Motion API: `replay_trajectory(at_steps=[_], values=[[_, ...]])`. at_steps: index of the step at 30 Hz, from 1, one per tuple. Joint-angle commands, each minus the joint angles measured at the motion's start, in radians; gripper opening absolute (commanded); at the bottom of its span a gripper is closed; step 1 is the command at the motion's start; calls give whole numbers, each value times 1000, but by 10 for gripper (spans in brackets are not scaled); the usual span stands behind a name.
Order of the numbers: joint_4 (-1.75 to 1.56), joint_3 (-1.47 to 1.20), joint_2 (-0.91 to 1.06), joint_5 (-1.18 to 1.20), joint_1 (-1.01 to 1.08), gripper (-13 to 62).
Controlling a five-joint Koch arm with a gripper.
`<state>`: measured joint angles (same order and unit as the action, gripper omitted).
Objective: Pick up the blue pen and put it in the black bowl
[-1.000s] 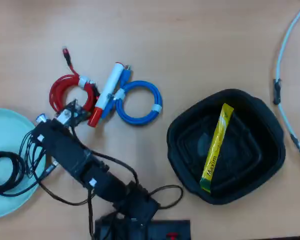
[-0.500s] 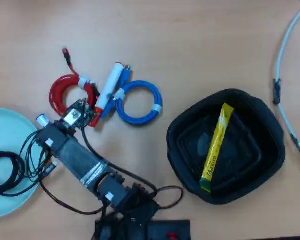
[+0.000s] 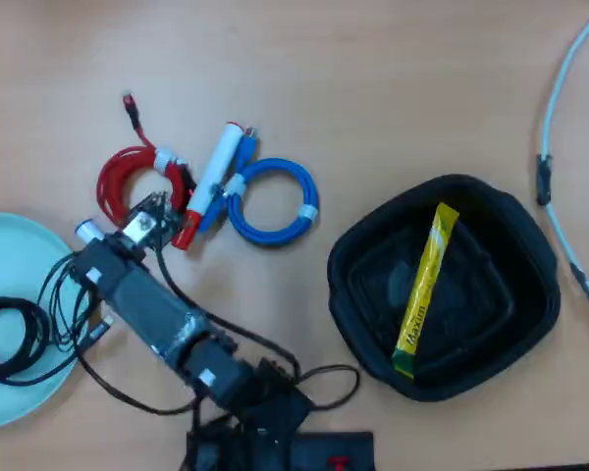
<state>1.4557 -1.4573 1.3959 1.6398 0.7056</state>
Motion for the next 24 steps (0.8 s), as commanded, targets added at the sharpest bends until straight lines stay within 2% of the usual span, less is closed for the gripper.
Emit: replay_trajectory(at_steps=[1, 4, 10, 12, 18, 21, 24], values=[[-69, 3, -14, 12, -3, 5], [-129, -31, -37, 11, 0, -14], [-141, -60, -38, 25, -5, 5], [-147, -58, -38, 25, -5, 54], [-167, -63, -43, 26, -26, 310], [-206, -89, -67, 29, -40, 363], [-273, -137, -72, 54, -55, 374]])
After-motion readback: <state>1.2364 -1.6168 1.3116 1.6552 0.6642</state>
